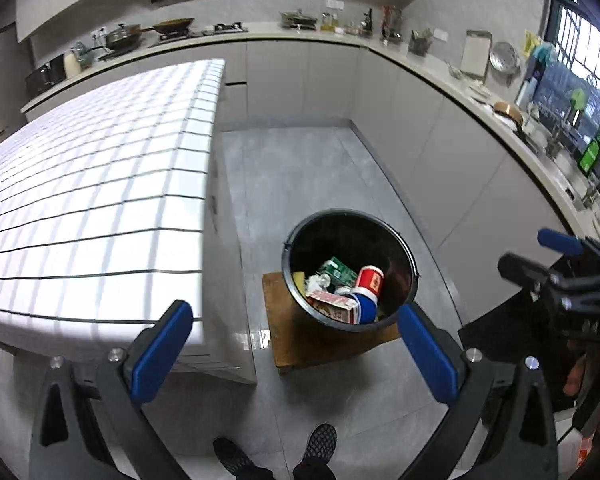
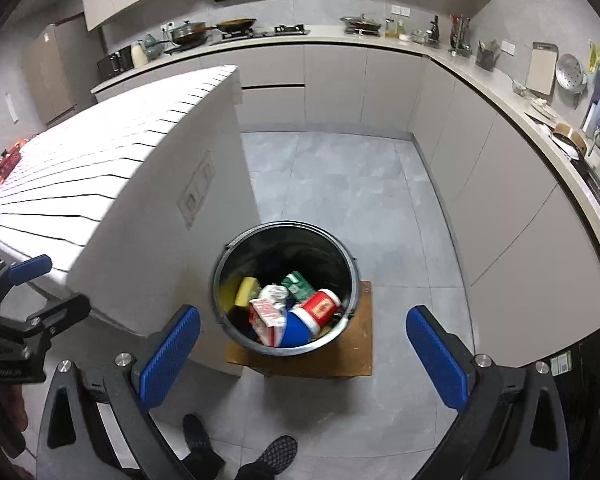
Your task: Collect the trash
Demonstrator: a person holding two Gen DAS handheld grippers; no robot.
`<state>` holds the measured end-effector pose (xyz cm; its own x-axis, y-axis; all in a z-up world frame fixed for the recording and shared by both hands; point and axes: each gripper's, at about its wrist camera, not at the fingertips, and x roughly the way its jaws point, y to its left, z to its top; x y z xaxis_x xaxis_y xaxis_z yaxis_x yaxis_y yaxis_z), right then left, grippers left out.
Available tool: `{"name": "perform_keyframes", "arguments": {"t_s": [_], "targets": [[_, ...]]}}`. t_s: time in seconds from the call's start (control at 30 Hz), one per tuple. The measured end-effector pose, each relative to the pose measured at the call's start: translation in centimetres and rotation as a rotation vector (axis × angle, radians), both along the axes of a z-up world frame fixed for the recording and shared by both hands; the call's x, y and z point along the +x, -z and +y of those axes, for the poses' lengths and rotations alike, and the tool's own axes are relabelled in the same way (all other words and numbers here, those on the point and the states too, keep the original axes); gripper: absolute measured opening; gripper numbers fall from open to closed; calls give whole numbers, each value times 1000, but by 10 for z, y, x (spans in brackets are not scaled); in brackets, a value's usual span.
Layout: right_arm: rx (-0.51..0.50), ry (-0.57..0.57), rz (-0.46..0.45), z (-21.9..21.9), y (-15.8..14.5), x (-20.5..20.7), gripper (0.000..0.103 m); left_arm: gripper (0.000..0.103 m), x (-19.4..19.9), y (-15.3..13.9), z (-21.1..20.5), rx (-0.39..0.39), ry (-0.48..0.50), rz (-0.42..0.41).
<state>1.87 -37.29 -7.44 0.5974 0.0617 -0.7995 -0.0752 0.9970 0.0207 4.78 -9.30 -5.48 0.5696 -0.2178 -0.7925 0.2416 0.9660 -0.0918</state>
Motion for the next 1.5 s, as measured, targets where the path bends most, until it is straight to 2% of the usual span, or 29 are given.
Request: {"name": "perform_keyframes", "arguments": {"t_s": [0.27,0.4,0.5,0.8,1.5], "targets": [[-3,38,-59,34,-39,-31,103,103,-16,-38,23,-18,-39,-68],[-20,35,-106,48,-58,-50,103,103,-25,-54,24,2,-33,-99],[-25,32,-141,55,-69,-61,103,103,-31,-66,25,-12,-35,-133],[-37,53,-218,53,-101,-76,103,103,-37,-80,37,-11,-42,-190],[-39,31,-232,59,-101,-84,103,103,-50,-78,32,-9,-35,-184]]}}
